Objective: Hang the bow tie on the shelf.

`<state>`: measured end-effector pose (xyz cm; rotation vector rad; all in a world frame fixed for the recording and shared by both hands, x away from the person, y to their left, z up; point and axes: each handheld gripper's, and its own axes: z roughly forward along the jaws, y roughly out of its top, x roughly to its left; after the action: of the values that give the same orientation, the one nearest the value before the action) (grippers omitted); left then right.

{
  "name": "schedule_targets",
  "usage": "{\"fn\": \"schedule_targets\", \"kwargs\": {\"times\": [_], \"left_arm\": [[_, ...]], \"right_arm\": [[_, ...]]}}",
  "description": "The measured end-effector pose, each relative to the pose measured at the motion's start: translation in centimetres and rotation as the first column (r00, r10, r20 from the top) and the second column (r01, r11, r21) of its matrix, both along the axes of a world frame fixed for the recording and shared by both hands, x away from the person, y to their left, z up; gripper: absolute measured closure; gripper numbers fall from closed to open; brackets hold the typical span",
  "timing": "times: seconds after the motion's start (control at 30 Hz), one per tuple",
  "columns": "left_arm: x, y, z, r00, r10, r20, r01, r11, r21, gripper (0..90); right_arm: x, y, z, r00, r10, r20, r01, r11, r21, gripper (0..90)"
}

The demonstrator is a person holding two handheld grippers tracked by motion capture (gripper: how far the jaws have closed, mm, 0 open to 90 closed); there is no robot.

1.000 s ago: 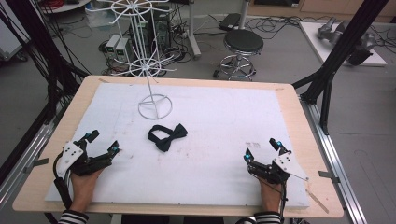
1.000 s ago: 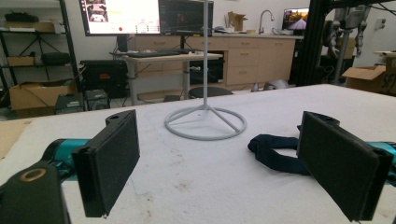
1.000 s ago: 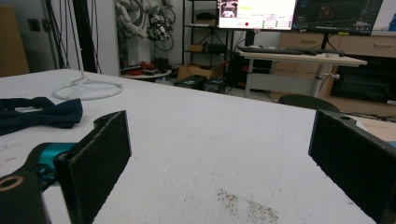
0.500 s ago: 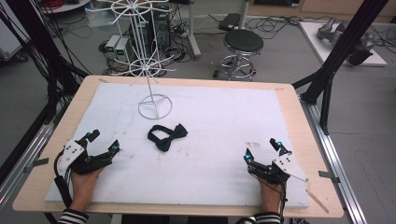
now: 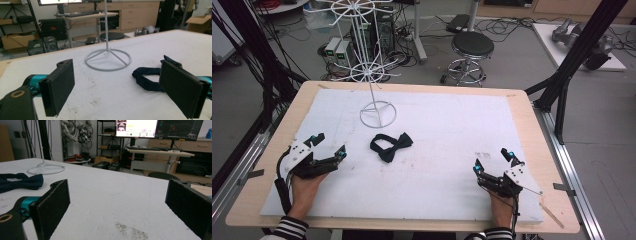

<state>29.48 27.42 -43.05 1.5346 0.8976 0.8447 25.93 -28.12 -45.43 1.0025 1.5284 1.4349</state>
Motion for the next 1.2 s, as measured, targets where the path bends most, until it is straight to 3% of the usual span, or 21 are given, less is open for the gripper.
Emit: {"fn": "schedule_targets", "kwargs": {"times": [0.2, 0.4, 0.77, 1.03, 1.2], "left_arm": [[1.3, -0.6, 1.1, 0.9991, 0.005, -0.043, -0.003, 0.9989, 0.046, 13.9], [3.2, -2.2, 1.8, 0.9917, -0.019, -0.127, 0.028, 0.9972, 0.069, 14.2], [5.1, -4.5, 2.6, 0.9814, -0.027, -0.19, 0.05, 0.9919, 0.117, 15.3], [6.6, -6.1, 2.8, 0.9671, -0.019, -0.254, 0.063, 0.9842, 0.166, 15.3], [7.3, -7.0, 2.6, 0.9504, -0.01, -0.311, 0.076, 0.9768, 0.2, 15.5]], "right_arm": [[0.0, -0.1, 0.0, 1.0, -0.002, 0.004, 0.002, 1.0, 0.002, 4.8], [0.0, -0.1, 0.0, 1.0, 0.0, 0.004, 0.0, 1.0, 0.002, 4.8], [0.0, -0.1, 0.0, 1.0, 0.002, 0.005, -0.002, 1.0, 0.005, 4.8], [0.0, -0.1, 0.0, 1.0, 0.005, 0.007, -0.005, 1.0, 0.005, 4.8], [-0.1, -0.1, 0.0, 1.0, 0.003, 0.004, -0.003, 1.0, 0.009, 4.8]]}}
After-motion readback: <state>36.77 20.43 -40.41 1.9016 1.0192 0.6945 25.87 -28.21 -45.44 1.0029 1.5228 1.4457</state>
